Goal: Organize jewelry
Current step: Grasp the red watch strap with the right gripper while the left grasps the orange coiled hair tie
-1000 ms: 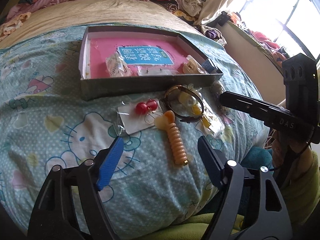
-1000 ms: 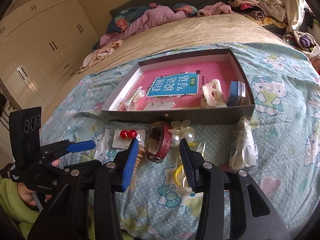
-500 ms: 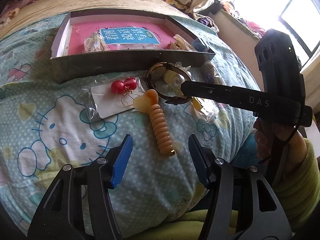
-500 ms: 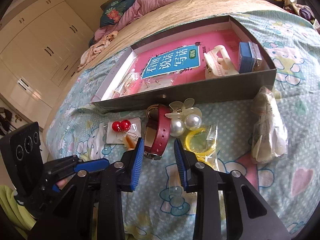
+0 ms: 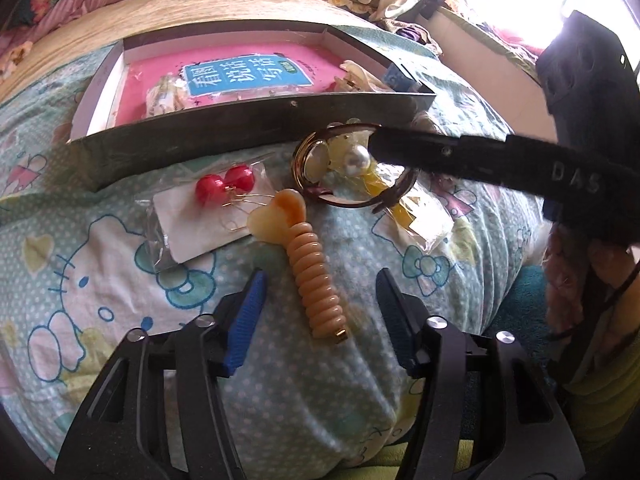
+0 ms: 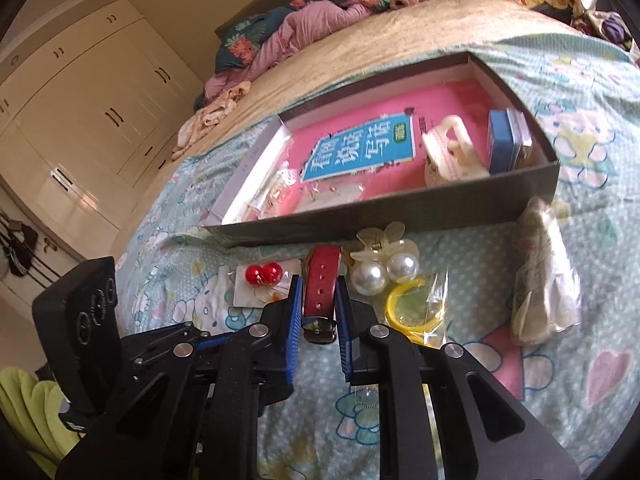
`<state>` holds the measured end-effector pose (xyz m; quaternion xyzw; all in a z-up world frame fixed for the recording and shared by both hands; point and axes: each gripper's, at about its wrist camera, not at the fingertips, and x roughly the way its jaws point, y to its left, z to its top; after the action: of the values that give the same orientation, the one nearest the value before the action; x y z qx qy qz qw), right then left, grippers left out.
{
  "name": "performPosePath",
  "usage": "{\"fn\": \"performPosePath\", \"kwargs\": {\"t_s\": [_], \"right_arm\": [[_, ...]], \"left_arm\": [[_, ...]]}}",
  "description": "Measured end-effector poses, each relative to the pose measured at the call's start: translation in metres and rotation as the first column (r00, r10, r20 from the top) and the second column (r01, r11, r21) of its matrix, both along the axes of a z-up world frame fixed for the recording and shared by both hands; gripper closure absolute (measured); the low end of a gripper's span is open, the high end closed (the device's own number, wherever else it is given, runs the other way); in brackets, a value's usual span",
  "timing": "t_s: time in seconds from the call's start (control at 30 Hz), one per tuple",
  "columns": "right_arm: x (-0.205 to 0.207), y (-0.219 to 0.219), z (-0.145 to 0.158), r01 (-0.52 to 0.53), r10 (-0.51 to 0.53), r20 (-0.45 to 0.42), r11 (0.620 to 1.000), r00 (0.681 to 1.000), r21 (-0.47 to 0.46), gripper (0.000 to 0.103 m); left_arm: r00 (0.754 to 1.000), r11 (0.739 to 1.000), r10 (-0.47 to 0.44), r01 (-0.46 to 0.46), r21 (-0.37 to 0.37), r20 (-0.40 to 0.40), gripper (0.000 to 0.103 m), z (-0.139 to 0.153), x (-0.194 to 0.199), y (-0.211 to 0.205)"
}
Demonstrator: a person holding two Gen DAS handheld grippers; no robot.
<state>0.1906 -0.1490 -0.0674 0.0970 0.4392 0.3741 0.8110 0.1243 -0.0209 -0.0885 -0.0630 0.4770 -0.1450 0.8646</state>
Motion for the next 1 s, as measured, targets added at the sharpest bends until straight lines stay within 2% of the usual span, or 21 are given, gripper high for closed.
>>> {"fn": "performPosePath", "kwargs": {"t_s": [0.03,0.07,0.13,0.3,0.33,0.37,0.53,0.67,0.7,0.8,0.83,1.0], "right_arm": [[-0.001,-0.002,0.003,0.004,-0.004,0.014,1.0,1.0,-0.006,0.088],[-0.002,-0.004,0.005,0.008,-0.008,0.027,1.0,1.0,-0.012,0.088],[-0.004,-0.006,0.01,0.015,-0.014,0.054,1.0,0.998,-0.026,0.088],[-0.011,-0.01,0.021,0.019,-0.013,0.115,0.998,0.993,-0.054,0.089],[-0.013,-0.01,0.024,0.016,-0.008,0.131,0.998,0.991,-0.061,0.101],[-0.014,-0.01,0.026,0.016,-0.006,0.146,0.998,0.989,-0.068,0.103],[-0.018,-0.009,0.033,0.028,-0.005,0.189,0.993,0.982,-0.119,0.103],[-0.018,-0.01,0.028,0.001,0.019,0.161,0.992,0.987,-0.127,0.102],[-0.019,-0.008,0.026,-0.01,0.03,0.154,0.992,0.988,-0.129,0.098],[-0.025,0.001,0.021,-0.038,0.063,0.151,0.985,0.986,-0.168,0.066],[-0.027,0.004,0.019,-0.04,0.067,0.153,0.984,0.986,-0.176,0.062],[-0.029,0.018,0.006,-0.074,0.107,0.137,0.971,0.985,-0.226,0.065]], "left_arm": [[1.0,1.0,-0.011,0.011,0.011,0.004,0.08,0.0,-0.001,-0.003],[1.0,1.0,-0.022,0.022,0.02,0.006,0.086,-0.001,-0.003,-0.006],[0.999,0.999,-0.037,0.037,0.031,0.006,0.089,-0.003,-0.005,-0.009],[0.999,1.0,-0.027,0.027,0.001,0.046,0.092,0.009,-0.011,0.0],[0.998,1.0,-0.024,0.024,-0.001,0.057,0.092,0.013,-0.015,0.003],[0.998,1.0,-0.018,0.019,-0.004,0.066,0.092,0.017,-0.016,0.006],[0.995,1.0,0.012,-0.01,-0.021,0.095,0.092,0.031,-0.016,0.018],[0.994,0.999,0.031,-0.027,-0.031,0.105,0.092,0.036,-0.015,0.022],[0.994,0.999,0.033,-0.03,-0.032,0.107,0.092,0.037,-0.014,0.023],[0.992,0.999,0.042,-0.038,-0.037,0.115,0.092,0.041,-0.015,0.027],[0.992,0.999,0.044,-0.04,-0.037,0.118,0.092,0.043,-0.015,0.029],[0.989,0.997,0.062,-0.056,-0.044,0.135,0.092,0.051,-0.013,0.038]]}}
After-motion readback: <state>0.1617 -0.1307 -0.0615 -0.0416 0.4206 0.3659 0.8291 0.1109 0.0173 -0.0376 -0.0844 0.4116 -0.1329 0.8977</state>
